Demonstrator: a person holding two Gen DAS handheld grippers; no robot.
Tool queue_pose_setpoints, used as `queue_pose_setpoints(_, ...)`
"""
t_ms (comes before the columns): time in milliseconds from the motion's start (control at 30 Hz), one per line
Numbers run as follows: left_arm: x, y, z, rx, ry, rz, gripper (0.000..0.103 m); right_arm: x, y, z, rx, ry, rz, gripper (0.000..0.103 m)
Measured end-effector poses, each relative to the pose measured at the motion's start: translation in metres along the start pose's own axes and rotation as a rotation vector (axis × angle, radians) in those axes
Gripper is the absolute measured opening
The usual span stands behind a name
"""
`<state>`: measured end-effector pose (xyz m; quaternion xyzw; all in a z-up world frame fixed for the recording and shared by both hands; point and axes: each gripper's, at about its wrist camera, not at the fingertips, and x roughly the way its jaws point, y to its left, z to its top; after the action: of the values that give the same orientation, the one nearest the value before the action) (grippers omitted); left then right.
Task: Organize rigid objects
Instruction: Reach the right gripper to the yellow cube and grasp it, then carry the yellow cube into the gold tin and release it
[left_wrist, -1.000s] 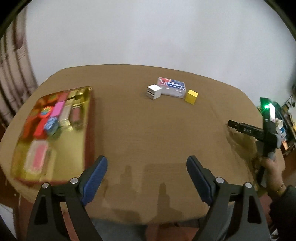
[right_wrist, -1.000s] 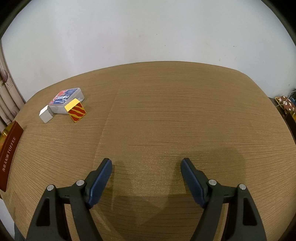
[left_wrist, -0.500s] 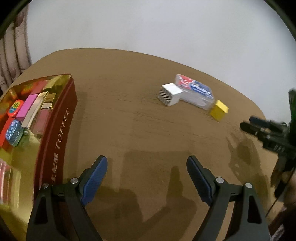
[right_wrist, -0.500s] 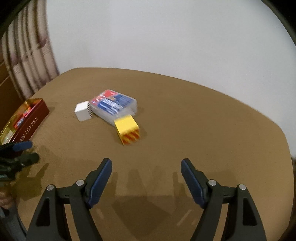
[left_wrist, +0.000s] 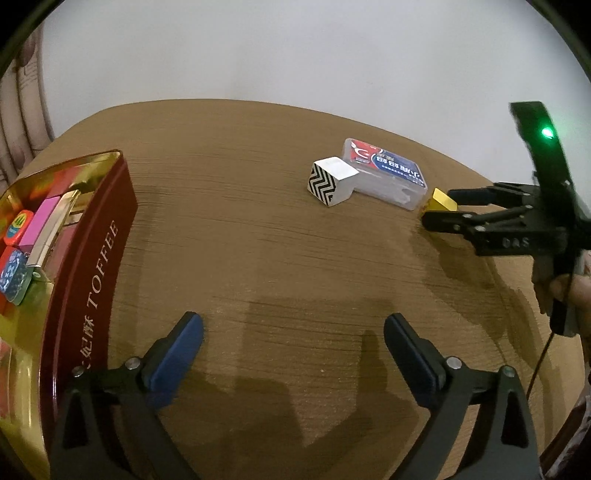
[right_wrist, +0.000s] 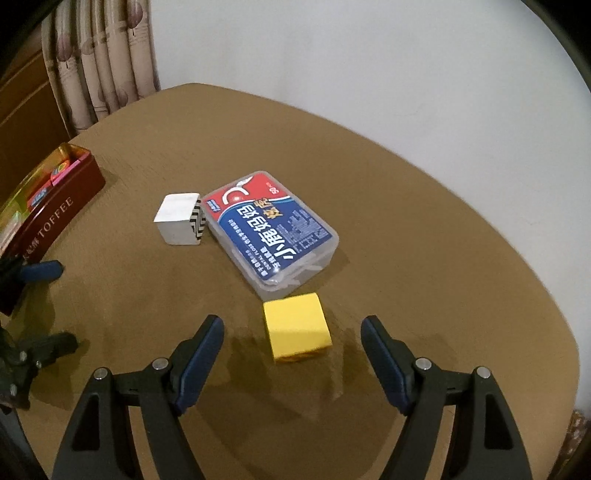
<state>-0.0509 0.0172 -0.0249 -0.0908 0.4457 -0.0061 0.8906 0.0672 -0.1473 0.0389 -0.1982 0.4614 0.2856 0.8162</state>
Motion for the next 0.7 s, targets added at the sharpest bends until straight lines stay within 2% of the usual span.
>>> queue_pose_setpoints(33, 0.000, 0.000, 0.000, 0.001, 0.000, 0.001, 0.097, 0.005, -0.001, 0.000, 0.008, 0.014, 0.016, 0.070)
queue_pose_setpoints(67, 0.001, -0.001, 0.000, 0.003, 0.001, 0.001, 0.097, 0.009, -0.002, 0.001, 0.013, 0.025, 0.017, 0.055)
queue_pose_setpoints(100, 0.002, -0.001, 0.001, 0.003, 0.002, -0.002, 0.098, 0.014, -0.004, 0.002, 0.021, 0.041, 0.020, 0.044)
queue_pose_setpoints(200, 0.005, -0.001, 0.002, 0.004, 0.003, -0.002, 0.099, 0.015, -0.005, 0.000, 0.032, 0.038, 0.030, 0.030)
queue_pose_setpoints(367, 0.006, -0.004, 0.004, 0.016, 0.009, 0.002, 0.099, -0.001, -0.011, -0.021, 0.094, 0.039, 0.024, 0.030)
queue_pose_setpoints(467, -0.013, 0.003, -0.005, -0.047, -0.019, -0.093, 0.098, -0.030, -0.008, -0.029, 0.143, -0.007, 0.048, 0.030)
queue_pose_setpoints(500, -0.024, 0.007, -0.011, -0.076, -0.021, -0.127, 0.095, -0.042, -0.005, -0.028, 0.146, -0.025, 0.057, 0.030)
queue_pose_setpoints(600, -0.057, 0.015, -0.033, -0.108, -0.013, -0.176, 0.090, -0.078, 0.015, -0.014, 0.127, -0.076, 0.098, 0.030)
queue_pose_setpoints(700, -0.100, 0.023, -0.055, -0.089, -0.058, -0.119, 0.090, -0.104, 0.060, 0.013, 0.044, -0.117, 0.155, 0.030)
